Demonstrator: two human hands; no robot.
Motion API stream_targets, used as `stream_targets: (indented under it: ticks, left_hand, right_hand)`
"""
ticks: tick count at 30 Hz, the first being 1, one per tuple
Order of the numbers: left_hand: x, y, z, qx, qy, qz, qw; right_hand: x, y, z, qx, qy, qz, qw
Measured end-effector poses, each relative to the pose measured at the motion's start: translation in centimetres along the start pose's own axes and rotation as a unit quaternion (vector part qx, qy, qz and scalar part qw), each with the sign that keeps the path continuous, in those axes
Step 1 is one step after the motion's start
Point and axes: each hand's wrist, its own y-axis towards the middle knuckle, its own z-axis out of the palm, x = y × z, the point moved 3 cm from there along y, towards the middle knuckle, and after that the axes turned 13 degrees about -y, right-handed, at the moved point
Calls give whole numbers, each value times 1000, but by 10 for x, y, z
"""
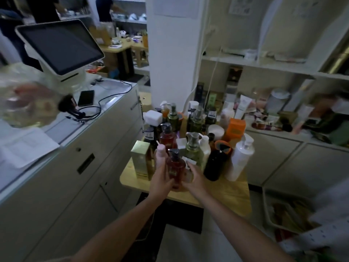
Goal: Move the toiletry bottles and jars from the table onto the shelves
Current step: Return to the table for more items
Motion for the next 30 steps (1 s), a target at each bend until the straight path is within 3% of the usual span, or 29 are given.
stream_targets:
  ticks: [8, 14, 18, 22, 27, 30]
  left_hand:
    - [20, 23, 0, -20, 7, -54, 998]
    - [31, 22, -14, 43, 41, -52, 997]
    - [37, 12, -1, 173, 13, -86, 981]
    - [33, 3, 37, 306, 6, -159, 939]
    - [-5, -21, 139, 469, -15, -133, 873]
    - [-47, -63, 211, 572, -49, -111, 811]
  right_hand:
    - [13, 32, 15, 23, -8, 16, 1000]
    - [5, 20, 15, 4, 58, 29, 998]
    - [-5, -11, -10, -22, 147, 50, 988]
    - [-27, -55, -51, -81, 186, 75, 976]
    - [-75, -147, -122, -247, 210, 160, 932]
    - [-105, -227, -153, -347, 224, 189, 891]
